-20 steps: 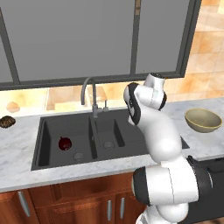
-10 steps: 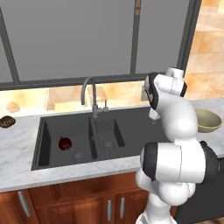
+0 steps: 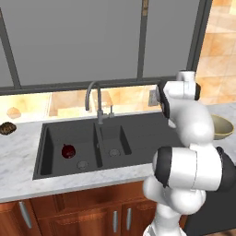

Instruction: Pick the mug and place it in the sink. Pick the bowl and place it in the open cabinet and then close the cabinet.

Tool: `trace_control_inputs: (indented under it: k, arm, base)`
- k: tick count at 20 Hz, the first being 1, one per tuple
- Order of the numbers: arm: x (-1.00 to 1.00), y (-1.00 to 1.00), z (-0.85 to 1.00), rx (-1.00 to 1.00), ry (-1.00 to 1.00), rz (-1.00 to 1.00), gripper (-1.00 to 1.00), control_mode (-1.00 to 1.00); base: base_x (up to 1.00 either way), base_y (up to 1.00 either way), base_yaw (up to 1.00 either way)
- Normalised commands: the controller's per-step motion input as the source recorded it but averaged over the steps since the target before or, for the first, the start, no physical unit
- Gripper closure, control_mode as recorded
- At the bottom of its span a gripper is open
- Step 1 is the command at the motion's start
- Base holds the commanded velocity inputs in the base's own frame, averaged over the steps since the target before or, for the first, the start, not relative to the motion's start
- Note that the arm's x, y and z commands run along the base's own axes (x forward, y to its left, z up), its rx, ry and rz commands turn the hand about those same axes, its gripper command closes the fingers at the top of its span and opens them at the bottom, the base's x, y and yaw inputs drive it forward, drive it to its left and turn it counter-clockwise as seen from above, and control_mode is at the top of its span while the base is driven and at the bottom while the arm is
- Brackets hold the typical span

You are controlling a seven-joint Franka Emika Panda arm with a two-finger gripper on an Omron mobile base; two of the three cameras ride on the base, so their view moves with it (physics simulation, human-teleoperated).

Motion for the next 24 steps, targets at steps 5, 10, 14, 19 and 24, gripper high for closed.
trace_control_inputs:
  k: [5, 10, 14, 19, 24]
  arm:
    - [0.00, -0.29, 0.00, -0.42, 0.00, -0.13, -1.00, -1.00]
    - [0.00, -0.29, 0.00, -0.31, 0.00, -0.08, -1.00, -1.00]
    - [0.02, -0.40, -0.06, -0.14, 0.00, -0.02, -1.00, -1.00]
    - [0.17, -0.37, -0.11, -0.05, 0.00, 0.00, -1.00, -1.00]
    - [0.21, -0.25, -0.01, 0.00, 0.02, 0.00, -1.00, -1.00]
  base:
    - [0.00, 0.00, 0.00]
    - [0.00, 0.00, 0.00]
    - [0.00, 0.00, 0.00]
    - [0.00, 0.00, 0.00]
    - [0.00, 0.00, 0.00]
